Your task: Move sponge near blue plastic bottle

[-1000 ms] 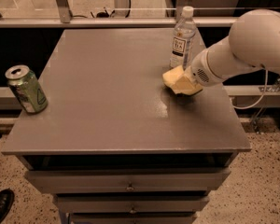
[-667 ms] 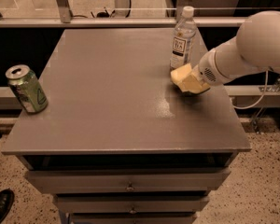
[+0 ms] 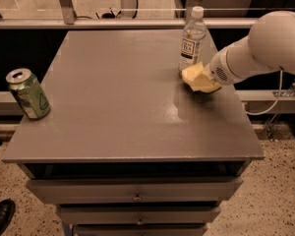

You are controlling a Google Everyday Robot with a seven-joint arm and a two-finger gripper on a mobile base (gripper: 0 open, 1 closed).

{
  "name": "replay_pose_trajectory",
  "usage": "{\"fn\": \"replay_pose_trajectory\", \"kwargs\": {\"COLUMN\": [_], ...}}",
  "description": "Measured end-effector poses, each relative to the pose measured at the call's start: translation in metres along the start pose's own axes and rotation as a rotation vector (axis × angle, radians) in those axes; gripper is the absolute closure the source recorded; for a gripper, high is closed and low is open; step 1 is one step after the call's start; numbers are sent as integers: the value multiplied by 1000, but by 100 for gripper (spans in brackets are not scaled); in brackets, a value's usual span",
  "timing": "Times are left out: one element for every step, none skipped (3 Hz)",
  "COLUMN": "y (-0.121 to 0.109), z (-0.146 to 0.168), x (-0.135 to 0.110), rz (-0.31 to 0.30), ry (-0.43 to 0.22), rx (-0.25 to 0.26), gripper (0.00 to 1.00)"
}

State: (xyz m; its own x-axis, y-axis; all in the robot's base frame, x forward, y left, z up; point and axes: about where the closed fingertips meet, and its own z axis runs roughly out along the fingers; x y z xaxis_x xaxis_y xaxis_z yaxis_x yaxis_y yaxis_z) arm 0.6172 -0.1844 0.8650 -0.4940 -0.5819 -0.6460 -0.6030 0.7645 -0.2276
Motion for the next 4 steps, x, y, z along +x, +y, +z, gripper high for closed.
{"fn": "replay_pose_trajectory", "kwargs": {"y": [-8,-13,-14,-15], "z": [8,12,12,-3], "x": [-5,-4,-3,10], "rz": [-1,4,7,20], "ry": [-9,-12,-12,-21], "rx": [5,12,13,2], "gripper": [40,10,0,0]}}
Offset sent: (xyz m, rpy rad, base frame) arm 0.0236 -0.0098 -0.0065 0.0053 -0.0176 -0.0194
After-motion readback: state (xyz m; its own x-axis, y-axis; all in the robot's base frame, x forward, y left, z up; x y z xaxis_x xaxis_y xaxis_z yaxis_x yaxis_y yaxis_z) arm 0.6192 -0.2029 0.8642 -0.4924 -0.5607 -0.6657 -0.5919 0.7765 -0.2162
